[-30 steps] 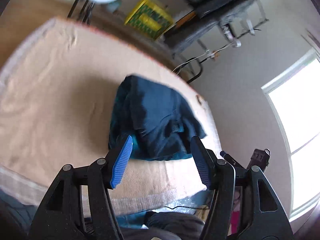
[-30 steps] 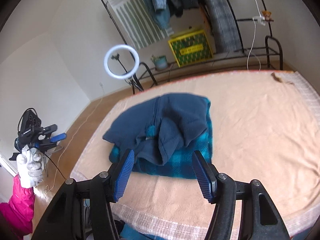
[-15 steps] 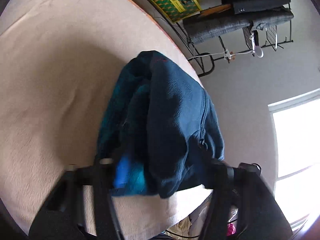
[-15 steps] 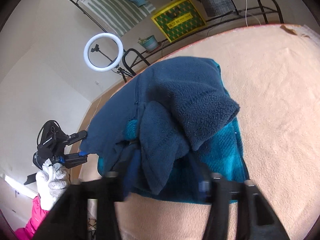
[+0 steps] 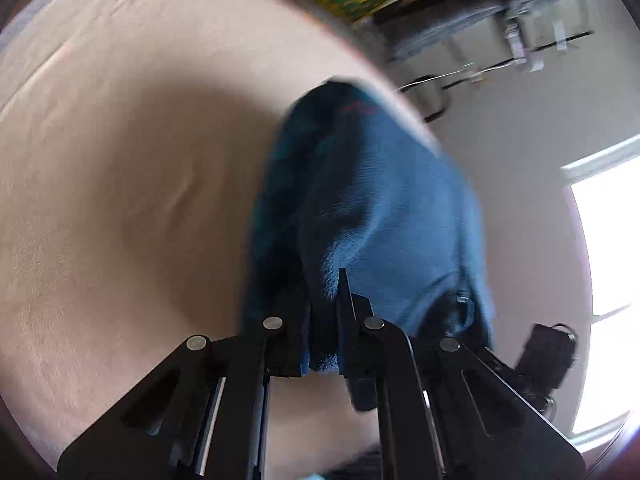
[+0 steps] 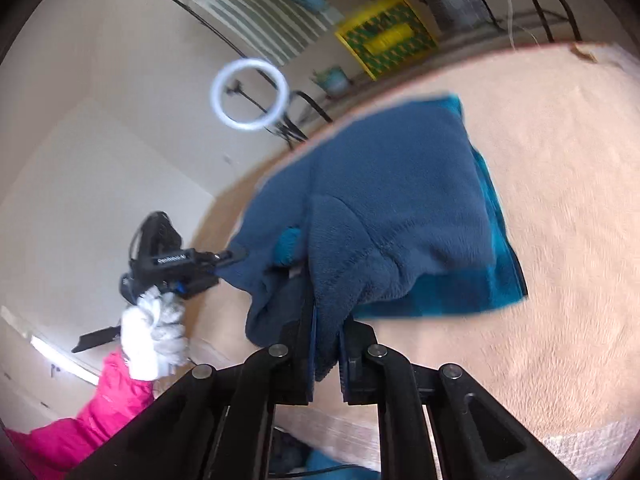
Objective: Fold large clothes
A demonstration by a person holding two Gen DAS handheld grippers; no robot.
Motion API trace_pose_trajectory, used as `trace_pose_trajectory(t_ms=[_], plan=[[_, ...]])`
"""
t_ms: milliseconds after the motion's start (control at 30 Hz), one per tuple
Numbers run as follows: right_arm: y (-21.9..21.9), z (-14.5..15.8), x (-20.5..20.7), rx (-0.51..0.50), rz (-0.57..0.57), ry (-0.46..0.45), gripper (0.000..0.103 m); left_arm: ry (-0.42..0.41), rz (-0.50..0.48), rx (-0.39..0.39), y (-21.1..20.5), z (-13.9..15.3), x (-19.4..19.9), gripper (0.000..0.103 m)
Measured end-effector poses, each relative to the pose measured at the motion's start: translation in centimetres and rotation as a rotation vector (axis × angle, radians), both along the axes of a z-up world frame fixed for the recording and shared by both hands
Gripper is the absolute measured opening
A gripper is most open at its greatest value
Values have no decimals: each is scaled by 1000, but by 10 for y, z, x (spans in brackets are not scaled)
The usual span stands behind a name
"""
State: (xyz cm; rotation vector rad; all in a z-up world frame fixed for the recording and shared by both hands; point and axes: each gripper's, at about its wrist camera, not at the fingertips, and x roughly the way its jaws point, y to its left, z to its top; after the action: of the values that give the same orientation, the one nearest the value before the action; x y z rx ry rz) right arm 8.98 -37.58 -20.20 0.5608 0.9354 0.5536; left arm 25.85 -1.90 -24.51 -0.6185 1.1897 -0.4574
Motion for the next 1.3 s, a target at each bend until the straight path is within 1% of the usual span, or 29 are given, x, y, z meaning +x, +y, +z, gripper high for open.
trace_pose_trajectory(t_ms=[33,67,100,133,200,233,267,300,333,367,400,433,500,567,667,733,767,800,900,933,967,1000,1067,1100,1133,1167,1233,1267,1300], plan=[[1,-15,4,-13,-16,39,6,11,17,-17,1,-9,2,7],[2,-27,8,-58,-32,54,6,6,21,-25,1,-11,2,8],[4,-34,11,-91,-36,59,6,-12,13,-2,-2,-9,1,8],[4,-43,13,-93,-32,77,6,-24,5,21,-4,-6,-1,8],[2,-43,12,-74,-21,87,7,-44,-13,58,-8,3,-6,10],[1,-37,8,-79,-11,70,7,-48,-30,66,-8,8,-9,11],[0,-32,12,-80,-5,57,12,-46,-41,67,-6,12,-13,15],[-5,-25,7,-80,2,37,19,-49,-50,67,-4,17,-17,18],[-9,-19,6,-87,1,21,26,-59,-53,74,-1,22,-21,24],[-16,-13,0,-88,-4,-5,49,-77,-48,84,3,28,-26,26],[-23,-10,-2,-85,-14,-20,59,-95,-45,94,5,35,-30,27],[-35,-6,-6,-72,-40,-42,61,-114,-47,97,7,43,-34,27],[-55,-4,-2,-40,-89,-38,63,-144,-32,92,12,57,-41,27],[-78,-10,14,25,-159,6,63,-166,-19,77,13,68,-42,27],[-98,-27,43,182,-224,65,60,-206,-15,67,5,85,-38,27],[-97,-32,56,261,-235,90,25,-225,-15,74,-2,94,-34,27],[-92,-29,60,256,-217,96,10,-235,-17,81,-3,96,-33,27],[-84,-17,60,186,-202,69,7,-245,-18,87,-4,98,-33,27],[-66,21,45,-52,-135,-49,5,-262,-12,120,-2,97,-27,27],[-63,27,40,-144,-133,-81,5,-257,0,125,-1,92,-24,27],[-64,25,41,-213,-148,-81,5,-246,9,123,0,88,-22,27],[-68,14,42,-231,-160,-40,4,-227,20,115,1,82,-17,27],[-79,-19,50,-240,-186,76,4,-204,37,105,0,77,-11,27],[-78,-26,52,-240,-191,97,4,-204,40,99,-1,78,-9,27],[-77,-26,51,-241,-189,97,5,-215,37,102,-4,83,-6,27],[-72,-17,52,-252,-175,82,7,-237,35,116,-8,91,-3,27],[-64,3,55,-296,-147,64,22,-282,22,142,-17,109,2,27],[-59,18,56,-349,-140,41,36,-302,15,144,-21,117,5,27],[-54,34,55,-401,-136,0,37,-318,8,146,-27,124,9,27]])
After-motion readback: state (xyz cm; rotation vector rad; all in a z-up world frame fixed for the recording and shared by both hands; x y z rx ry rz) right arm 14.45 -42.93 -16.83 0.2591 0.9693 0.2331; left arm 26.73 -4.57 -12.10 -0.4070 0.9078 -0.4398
